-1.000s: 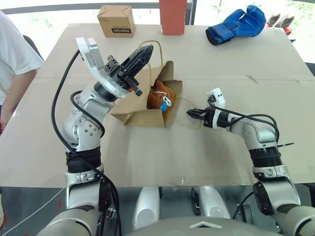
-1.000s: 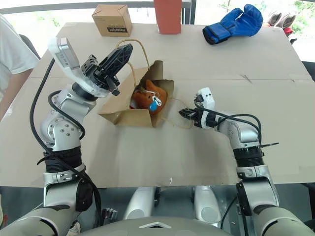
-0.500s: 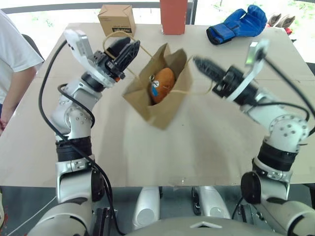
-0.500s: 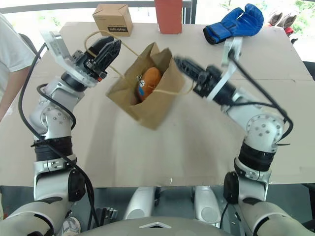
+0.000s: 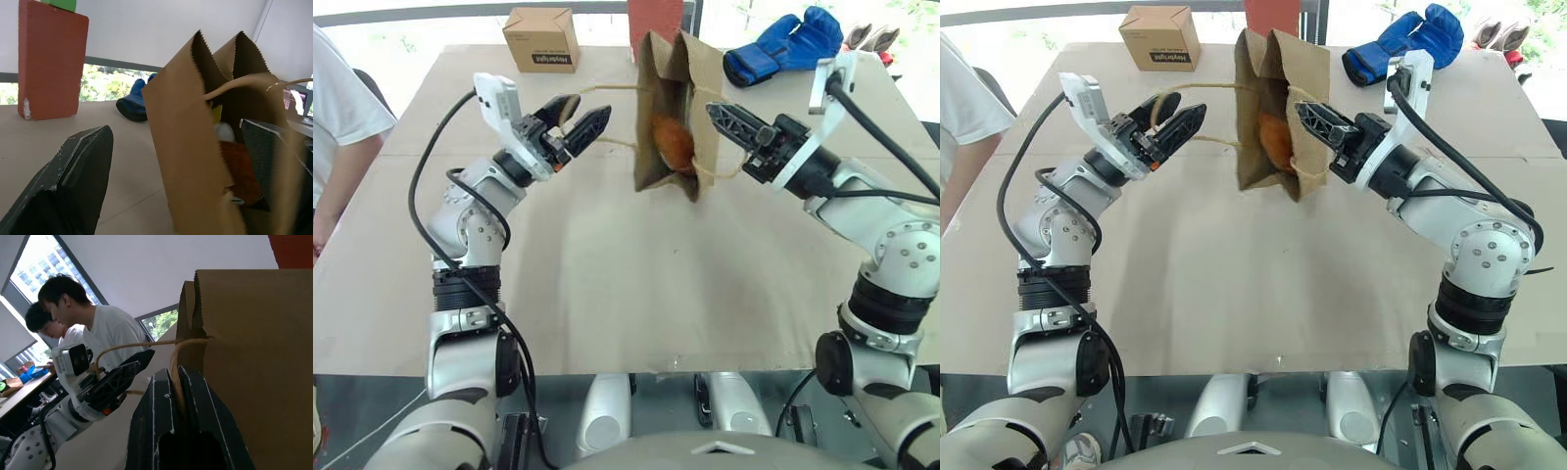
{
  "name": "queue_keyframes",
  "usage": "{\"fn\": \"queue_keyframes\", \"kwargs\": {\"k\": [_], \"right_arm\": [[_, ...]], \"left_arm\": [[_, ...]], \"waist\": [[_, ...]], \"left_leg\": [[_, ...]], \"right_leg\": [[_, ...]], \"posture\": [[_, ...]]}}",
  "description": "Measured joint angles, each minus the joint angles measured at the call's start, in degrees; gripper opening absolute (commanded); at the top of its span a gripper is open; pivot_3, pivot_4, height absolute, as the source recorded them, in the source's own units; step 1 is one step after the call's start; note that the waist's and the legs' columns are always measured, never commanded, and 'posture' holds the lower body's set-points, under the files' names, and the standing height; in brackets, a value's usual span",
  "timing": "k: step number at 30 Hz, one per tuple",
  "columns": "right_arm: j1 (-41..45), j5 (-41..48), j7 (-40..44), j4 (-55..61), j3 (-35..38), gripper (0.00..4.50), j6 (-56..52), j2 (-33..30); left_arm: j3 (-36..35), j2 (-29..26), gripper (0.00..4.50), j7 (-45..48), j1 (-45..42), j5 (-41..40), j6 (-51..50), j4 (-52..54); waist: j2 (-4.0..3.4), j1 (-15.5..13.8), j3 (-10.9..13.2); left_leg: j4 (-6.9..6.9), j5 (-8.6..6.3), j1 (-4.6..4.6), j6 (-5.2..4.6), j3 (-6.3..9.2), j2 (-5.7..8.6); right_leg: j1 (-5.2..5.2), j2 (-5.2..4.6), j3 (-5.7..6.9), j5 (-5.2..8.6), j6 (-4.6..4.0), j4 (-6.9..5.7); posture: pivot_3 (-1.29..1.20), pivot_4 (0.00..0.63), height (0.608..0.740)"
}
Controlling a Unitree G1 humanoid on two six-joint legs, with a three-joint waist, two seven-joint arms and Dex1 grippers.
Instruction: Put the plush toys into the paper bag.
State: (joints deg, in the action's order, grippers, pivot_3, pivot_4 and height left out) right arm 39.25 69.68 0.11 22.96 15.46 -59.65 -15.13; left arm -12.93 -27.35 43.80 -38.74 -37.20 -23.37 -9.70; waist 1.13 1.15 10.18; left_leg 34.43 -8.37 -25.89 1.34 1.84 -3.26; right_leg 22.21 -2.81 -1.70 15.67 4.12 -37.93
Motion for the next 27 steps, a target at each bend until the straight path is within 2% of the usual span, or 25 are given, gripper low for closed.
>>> {"fn": "queue_keyframes", "kwargs": {"k": [5,7,8,14,15,22,26,27], "right_arm": [[1.73,-0.79,1.07,0.07,-2.66,0.0,1.25,-1.9],[1.86,-3.5,2.14,-0.54,-4.74,0.53,1.4,-4.08],[1.98,-3.92,1.97,-1.74,-4.7,0.55,1.68,-3.92],[11.1,3.43,-0.56,-4.86,-0.69,0.55,4.07,-2.35],[11.86,5.13,-0.79,-4.82,-0.28,0.02,4.16,-2.69],[12.7,13.07,-4.53,-5.11,0.18,0.01,4.53,-3.67],[12.12,14.38,-5.69,-3.66,-0.96,0.01,4.79,-5.58],[11.16,13.61,-5.57,-3.19,-1.68,0.25,4.9,-6.09]], "left_arm": [[-0.01,-0.08,4.48,0.93,-1.97,0.0,0.09,-0.14],[0.02,-0.86,4.5,3.27,-1.95,-0.01,0.16,-0.15],[-0.1,-1.01,4.5,3.65,-1.99,-0.12,0.15,-0.16],[-0.9,-2.68,4.5,3.54,-9.76,-0.48,-0.42,-3.41],[-1.53,-3.37,4.5,3.67,-11.25,-0.73,-0.57,-3.52],[-2.52,-5.3,4.5,4.33,-14.77,-1.11,-2.86,-6.15],[-2.05,-7.7,4.5,5.6,-15.84,-1.06,-6.84,-7.08],[-1.42,-8.19,4.5,6.41,-15.56,-0.43,-6.89,-7.15]], "waist": [[0.0,-0.09,0.0],[0.01,-0.12,0.0],[0.01,-0.15,0.0],[0.03,-0.2,0.04],[0.04,-0.19,0.03],[0.03,-0.17,0.04],[0.03,-0.14,0.04],[0.04,-0.16,0.03]], "left_leg": [[0.01,0.0,-0.03,0.0,-0.03,0.01],[0.01,0.0,-0.03,0.0,-0.03,0.01],[0.01,0.0,-0.03,0.0,-0.03,0.01],[0.01,0.0,-0.12,-0.01,-0.02,0.01],[-0.01,0.0,-0.12,-0.01,-0.03,0.01],[-0.06,0.0,-0.11,-0.01,-0.03,0.0],[-0.06,0.0,-0.09,-0.01,-0.03,0.0],[-0.07,0.0,-0.09,-0.01,-0.02,0.0]], "right_leg": [[-0.01,-0.01,-0.01,0.0,0.0,0.05],[0.0,-0.01,-0.01,0.0,0.0,0.07],[-0.01,-0.01,-0.02,0.0,0.0,0.06],[0.07,0.0,-0.01,0.0,0.01,0.06],[0.07,0.0,-0.01,0.0,0.02,0.08],[0.1,-0.01,0.01,0.0,0.01,0.02],[0.09,-0.01,0.0,0.0,0.01,0.02],[0.09,0.0,0.0,0.0,0.01,0.03]], "posture": [[0.0,0.15,0.74],[0.0,0.15,0.74],[0.0,0.15,0.74],[0.0,0.15,0.74],[0.0,0.15,0.74],[0.0,0.15,0.74],[0.0,0.15,0.74],[0.0,0.15,0.74]]}}
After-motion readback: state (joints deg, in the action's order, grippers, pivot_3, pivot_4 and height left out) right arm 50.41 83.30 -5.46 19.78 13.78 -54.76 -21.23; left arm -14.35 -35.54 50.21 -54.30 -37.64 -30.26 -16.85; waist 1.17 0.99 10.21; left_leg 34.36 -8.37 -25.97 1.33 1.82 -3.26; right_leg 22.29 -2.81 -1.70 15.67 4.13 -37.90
